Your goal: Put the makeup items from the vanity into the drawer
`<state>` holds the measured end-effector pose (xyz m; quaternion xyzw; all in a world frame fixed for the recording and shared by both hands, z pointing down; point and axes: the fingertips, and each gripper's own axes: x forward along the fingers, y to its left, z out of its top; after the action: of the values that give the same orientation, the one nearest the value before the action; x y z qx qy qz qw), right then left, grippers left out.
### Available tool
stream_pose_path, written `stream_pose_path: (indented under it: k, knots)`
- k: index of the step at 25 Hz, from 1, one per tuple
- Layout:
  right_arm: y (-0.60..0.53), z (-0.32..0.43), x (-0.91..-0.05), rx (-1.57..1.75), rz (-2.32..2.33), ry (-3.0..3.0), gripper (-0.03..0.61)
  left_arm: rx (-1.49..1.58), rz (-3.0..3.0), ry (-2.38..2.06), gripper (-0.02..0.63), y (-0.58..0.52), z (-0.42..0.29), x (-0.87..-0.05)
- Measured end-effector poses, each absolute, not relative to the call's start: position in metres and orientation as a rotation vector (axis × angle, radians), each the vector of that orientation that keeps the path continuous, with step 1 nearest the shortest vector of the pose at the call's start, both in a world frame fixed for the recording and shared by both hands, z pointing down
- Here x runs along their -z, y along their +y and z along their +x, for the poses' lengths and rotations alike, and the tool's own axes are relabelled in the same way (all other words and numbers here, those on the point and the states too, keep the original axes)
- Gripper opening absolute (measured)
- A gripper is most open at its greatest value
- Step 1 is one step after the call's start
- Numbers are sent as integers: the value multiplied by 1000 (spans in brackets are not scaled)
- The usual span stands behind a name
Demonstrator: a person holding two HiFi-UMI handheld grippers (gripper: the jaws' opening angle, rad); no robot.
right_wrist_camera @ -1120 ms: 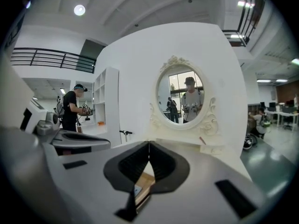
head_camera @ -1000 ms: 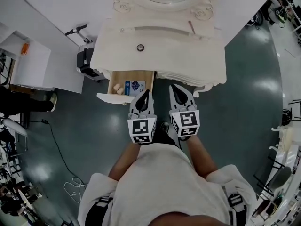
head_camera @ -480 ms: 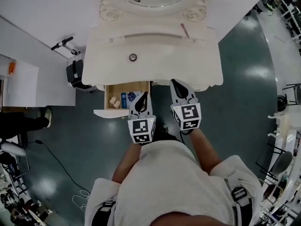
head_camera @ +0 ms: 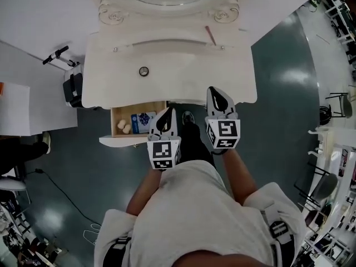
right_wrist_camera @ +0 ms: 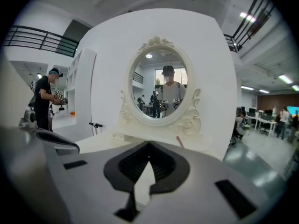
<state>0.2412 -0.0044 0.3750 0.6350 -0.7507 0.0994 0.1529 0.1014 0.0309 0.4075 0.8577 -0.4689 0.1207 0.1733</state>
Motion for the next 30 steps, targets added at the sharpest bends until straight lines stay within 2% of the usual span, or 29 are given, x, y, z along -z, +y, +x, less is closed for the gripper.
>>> stream_pose_path:
  k: [15,30]
  knots:
    - [-90,325,-431,-412,1822,-2197,15,-616,2426,-1221,6,-20,203,-459]
    - [-159,364,-477,-385,1813,-2130,15,-710,2294,-1310,6,-51,224,-491]
